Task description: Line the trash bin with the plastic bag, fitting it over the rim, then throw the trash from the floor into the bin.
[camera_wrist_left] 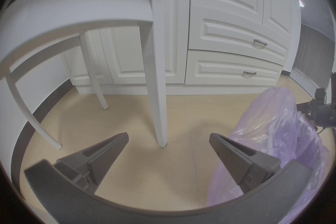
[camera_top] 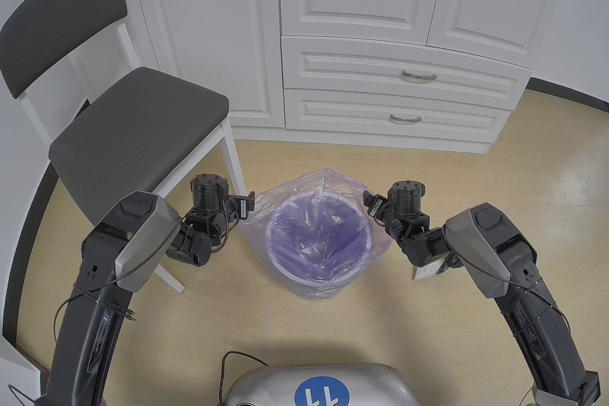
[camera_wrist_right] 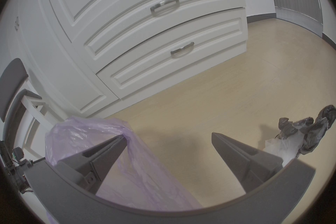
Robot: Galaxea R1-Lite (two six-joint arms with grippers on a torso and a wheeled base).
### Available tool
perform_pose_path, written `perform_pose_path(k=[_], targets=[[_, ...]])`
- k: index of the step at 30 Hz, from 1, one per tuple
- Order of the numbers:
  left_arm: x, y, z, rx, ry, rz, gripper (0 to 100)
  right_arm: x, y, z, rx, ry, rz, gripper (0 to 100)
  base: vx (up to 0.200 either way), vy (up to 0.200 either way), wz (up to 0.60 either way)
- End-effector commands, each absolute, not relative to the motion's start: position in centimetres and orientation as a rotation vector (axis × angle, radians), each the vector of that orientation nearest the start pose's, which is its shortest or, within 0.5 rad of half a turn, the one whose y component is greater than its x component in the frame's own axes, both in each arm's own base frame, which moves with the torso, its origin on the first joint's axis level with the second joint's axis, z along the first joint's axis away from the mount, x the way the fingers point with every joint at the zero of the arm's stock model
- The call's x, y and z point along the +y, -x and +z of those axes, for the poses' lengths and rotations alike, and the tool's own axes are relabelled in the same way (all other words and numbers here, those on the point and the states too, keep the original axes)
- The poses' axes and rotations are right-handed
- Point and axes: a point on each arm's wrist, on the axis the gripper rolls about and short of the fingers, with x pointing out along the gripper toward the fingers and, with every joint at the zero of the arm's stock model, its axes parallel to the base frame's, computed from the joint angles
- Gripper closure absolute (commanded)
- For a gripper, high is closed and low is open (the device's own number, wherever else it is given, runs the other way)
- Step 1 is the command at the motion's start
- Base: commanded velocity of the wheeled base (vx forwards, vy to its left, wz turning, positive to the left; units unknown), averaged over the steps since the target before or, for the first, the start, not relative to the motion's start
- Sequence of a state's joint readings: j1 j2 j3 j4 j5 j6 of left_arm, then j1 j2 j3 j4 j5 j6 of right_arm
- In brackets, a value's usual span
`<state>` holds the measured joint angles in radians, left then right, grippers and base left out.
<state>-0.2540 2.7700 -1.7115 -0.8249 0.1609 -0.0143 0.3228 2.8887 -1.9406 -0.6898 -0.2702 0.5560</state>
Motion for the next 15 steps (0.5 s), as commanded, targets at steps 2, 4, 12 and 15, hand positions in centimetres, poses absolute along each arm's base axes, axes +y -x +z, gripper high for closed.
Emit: perform_pose_path(k=[2, 4, 12, 15], targets=[[-12.9, -51.7, -5.6, 0.259, -0.04, -0.088, 0, 17.1, -52.5, -6.5, 0.279, -0.459, -0.022, 0, 0.0, 0.0, 0.0], [-12.8, -51.7, -6.1, 0.266, -0.045, -0.087, 0, 17.0, -52.6, -6.7, 0.279, -0.457, -0.024, 0, 0.0, 0.0, 0.0], [-12.1, -51.4, -8.2, 0.323, -0.074, -0.079, 0, 16.6, -52.6, -7.3, 0.324, -0.425, -0.042, 0, 0.0, 0.0, 0.0], [-11.6, -51.4, -9.0, 0.345, -0.104, -0.076, 0, 16.5, -52.5, -7.7, 0.334, -0.401, -0.047, 0, 0.0, 0.0, 0.0]])
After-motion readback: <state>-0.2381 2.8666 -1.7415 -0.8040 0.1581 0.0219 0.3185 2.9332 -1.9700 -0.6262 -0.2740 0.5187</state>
